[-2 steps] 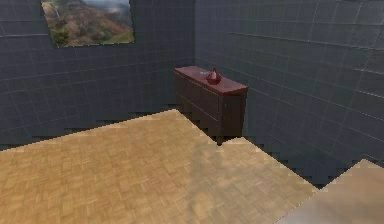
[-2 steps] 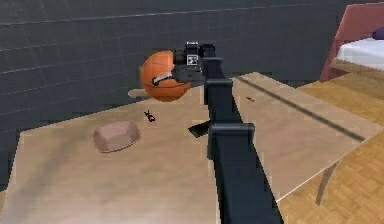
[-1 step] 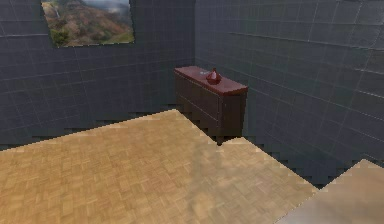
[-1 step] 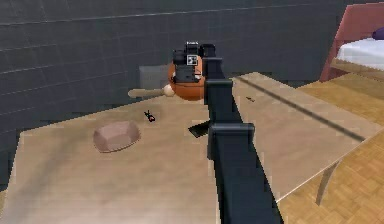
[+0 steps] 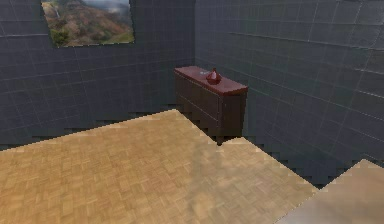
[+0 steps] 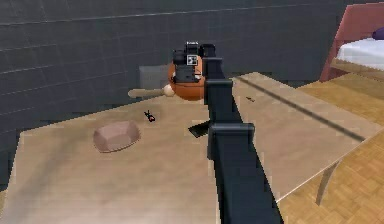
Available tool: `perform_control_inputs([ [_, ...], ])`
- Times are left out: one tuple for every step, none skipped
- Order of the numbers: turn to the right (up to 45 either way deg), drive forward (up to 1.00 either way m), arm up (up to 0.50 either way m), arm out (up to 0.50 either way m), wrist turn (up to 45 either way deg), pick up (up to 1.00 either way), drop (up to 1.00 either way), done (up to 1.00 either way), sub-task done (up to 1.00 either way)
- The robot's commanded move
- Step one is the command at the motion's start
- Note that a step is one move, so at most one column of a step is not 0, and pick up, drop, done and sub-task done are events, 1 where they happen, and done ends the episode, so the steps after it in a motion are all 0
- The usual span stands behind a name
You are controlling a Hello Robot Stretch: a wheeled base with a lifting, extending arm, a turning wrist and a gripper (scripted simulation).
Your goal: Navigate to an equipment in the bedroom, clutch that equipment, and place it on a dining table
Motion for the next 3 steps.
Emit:
perform_control_inputs([
  [0.0,0.00,0.00,0.00,0.0,0.00,1.00,0.00,0.00],
  [0.0,0.00,0.02,0.00,0.0,0.00,0.00,0.00,0.00],
  [0.0,0.00,0.00,-0.08,0.0,0.00,0.00,0.00,0.00],
])
